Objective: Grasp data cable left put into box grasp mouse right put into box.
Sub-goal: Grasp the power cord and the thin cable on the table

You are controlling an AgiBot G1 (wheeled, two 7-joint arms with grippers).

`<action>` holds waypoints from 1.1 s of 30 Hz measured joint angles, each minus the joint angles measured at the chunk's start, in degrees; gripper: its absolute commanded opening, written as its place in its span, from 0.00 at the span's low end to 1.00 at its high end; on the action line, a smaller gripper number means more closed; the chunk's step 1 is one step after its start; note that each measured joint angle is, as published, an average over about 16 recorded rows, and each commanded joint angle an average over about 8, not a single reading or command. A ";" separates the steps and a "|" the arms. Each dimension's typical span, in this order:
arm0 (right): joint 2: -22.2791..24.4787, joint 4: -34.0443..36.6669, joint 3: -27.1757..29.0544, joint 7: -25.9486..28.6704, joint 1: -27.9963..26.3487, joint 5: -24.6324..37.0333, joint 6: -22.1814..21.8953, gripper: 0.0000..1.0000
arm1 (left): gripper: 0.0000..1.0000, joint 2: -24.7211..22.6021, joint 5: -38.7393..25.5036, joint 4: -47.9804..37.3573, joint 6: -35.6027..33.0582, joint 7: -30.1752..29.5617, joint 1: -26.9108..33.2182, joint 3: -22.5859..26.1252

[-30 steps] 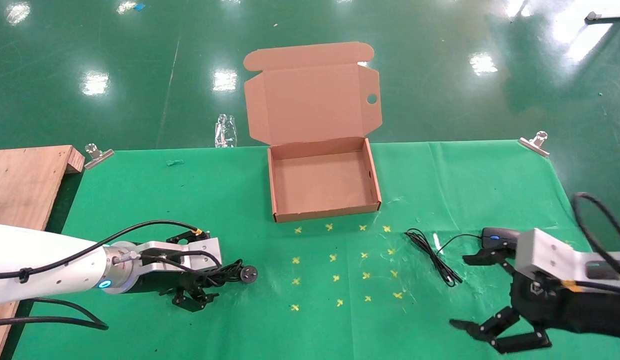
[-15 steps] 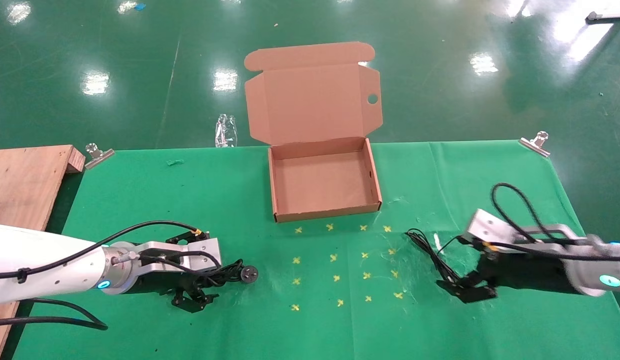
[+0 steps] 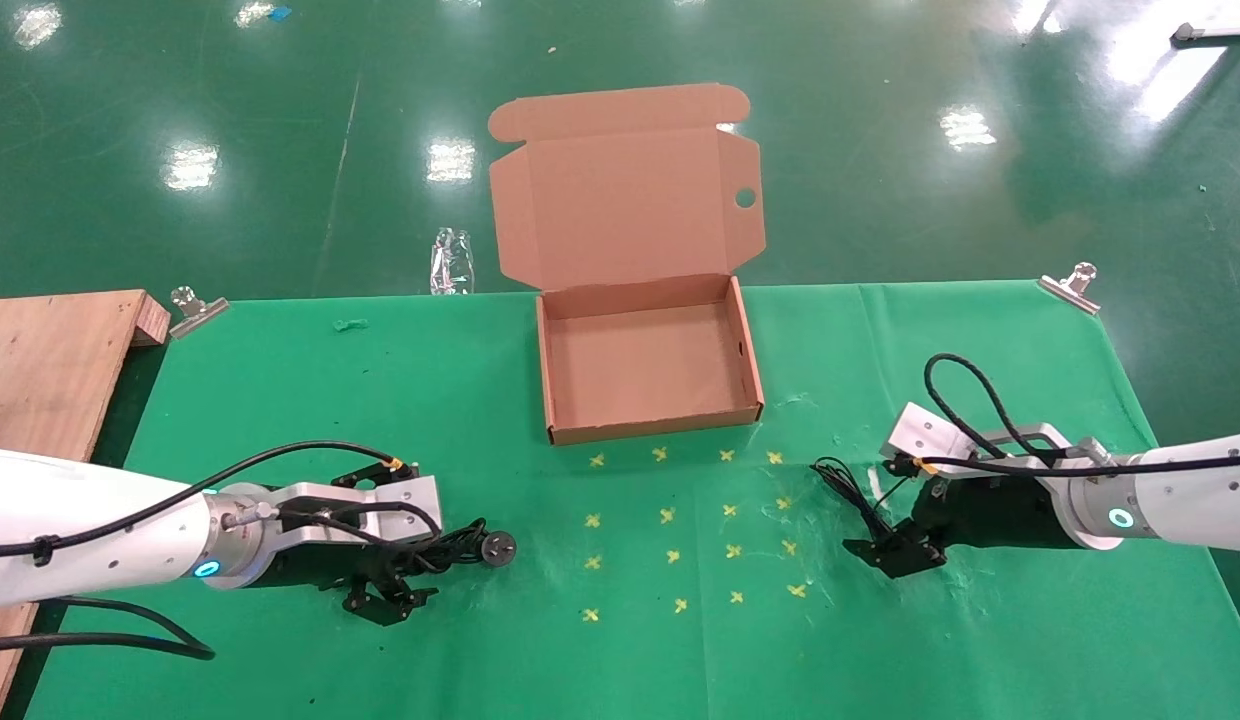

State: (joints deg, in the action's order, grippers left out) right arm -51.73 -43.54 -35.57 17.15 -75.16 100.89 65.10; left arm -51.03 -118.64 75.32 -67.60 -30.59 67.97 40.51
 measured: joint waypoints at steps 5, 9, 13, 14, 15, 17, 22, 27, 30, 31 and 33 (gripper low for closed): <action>-1.03 2.35 -0.38 -0.84 -0.89 0.79 -0.30 0.44 | 0.17 0.00 0.00 0.00 0.02 0.00 0.00 0.00; -1.36 3.05 -0.50 -1.00 -1.18 1.07 -0.40 0.01 | 0.00 0.00 0.00 -0.01 0.02 0.00 -0.01 0.00; -1.36 3.08 -0.50 -1.00 -1.20 1.06 -0.41 0.00 | 0.00 0.00 0.01 -0.01 0.02 0.01 -0.01 0.00; -1.31 2.99 -0.49 -0.99 -1.18 1.02 -0.39 0.00 | 0.00 0.01 0.01 -0.01 0.02 0.01 -0.01 0.00; -1.27 2.91 -0.48 -0.98 -1.15 0.97 -0.37 0.00 | 0.00 0.01 0.01 -0.01 0.01 0.01 -0.01 0.00; -1.17 2.74 -0.45 -0.96 -1.09 0.88 -0.34 0.00 | 0.00 0.01 0.02 -0.01 0.01 0.01 -0.01 0.00; -0.99 2.40 -0.41 -0.92 -0.94 0.71 -0.26 0.00 | 0.00 0.01 0.03 -0.01 0.00 0.01 -0.01 -0.01; -0.88 2.18 -0.38 -0.89 -0.85 0.59 -0.22 0.00 | 0.00 0.02 0.08 -0.01 -0.01 0.01 -0.01 -0.01; -0.83 2.08 -0.37 -0.88 -0.81 0.54 -0.20 0.00 | 0.00 0.02 0.11 -0.01 -0.02 0.01 -0.01 -0.01; -0.81 2.06 -0.37 -0.87 -0.79 0.52 -0.20 0.00 | 0.00 0.02 0.12 -0.01 -0.02 0.01 -0.01 -0.01; -0.79 2.01 -0.36 -0.87 -0.78 0.50 -0.19 0.00 | 0.00 0.02 0.14 -0.01 -0.02 0.01 -0.01 -0.01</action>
State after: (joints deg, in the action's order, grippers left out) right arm -52.52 -41.54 -35.93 16.29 -75.94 101.39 64.91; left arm -51.02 -118.51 75.32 -67.62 -30.58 67.96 40.50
